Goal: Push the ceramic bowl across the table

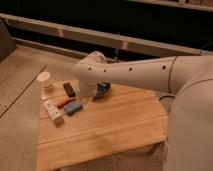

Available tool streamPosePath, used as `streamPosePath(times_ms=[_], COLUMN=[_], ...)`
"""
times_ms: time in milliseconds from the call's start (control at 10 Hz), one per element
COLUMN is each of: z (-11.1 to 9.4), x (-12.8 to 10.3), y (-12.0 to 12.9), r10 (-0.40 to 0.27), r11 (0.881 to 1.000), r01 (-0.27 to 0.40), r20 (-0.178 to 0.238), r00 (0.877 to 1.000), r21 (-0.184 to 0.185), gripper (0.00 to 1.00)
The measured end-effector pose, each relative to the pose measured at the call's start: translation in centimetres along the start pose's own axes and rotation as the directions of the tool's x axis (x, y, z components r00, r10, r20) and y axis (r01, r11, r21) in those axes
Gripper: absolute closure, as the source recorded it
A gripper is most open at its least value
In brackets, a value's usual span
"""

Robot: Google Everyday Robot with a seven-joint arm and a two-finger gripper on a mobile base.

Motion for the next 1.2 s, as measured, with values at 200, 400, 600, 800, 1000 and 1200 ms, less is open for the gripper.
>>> streamPosePath(times_ms=[200,400,600,800,1000,1200], z=[-0.3,0.0,1.4,3.8,5.8,5.7], x=[-2.3,-5.1,-6.3,-6.8,-7.2,-7.2], y=[-2.1,-3.0,-3.3,-4.0,-4.9,-4.9], r10=[0.047,0.051,0.054,0.07,0.093,0.093], r11=[0.998,0.997,0.997,0.996,0.994,0.994], r01=[-0.048,-0.052,-0.054,-0.067,-0.088,-0.089], r20=[0.015,0.021,0.0,-0.042,-0.068,-0.068], r00=[0.999,0.998,0.999,0.997,0.993,0.993], r21=[0.042,0.051,0.051,0.059,0.064,0.064], gripper=[1.0,1.0,1.0,1.0,1.0,1.0])
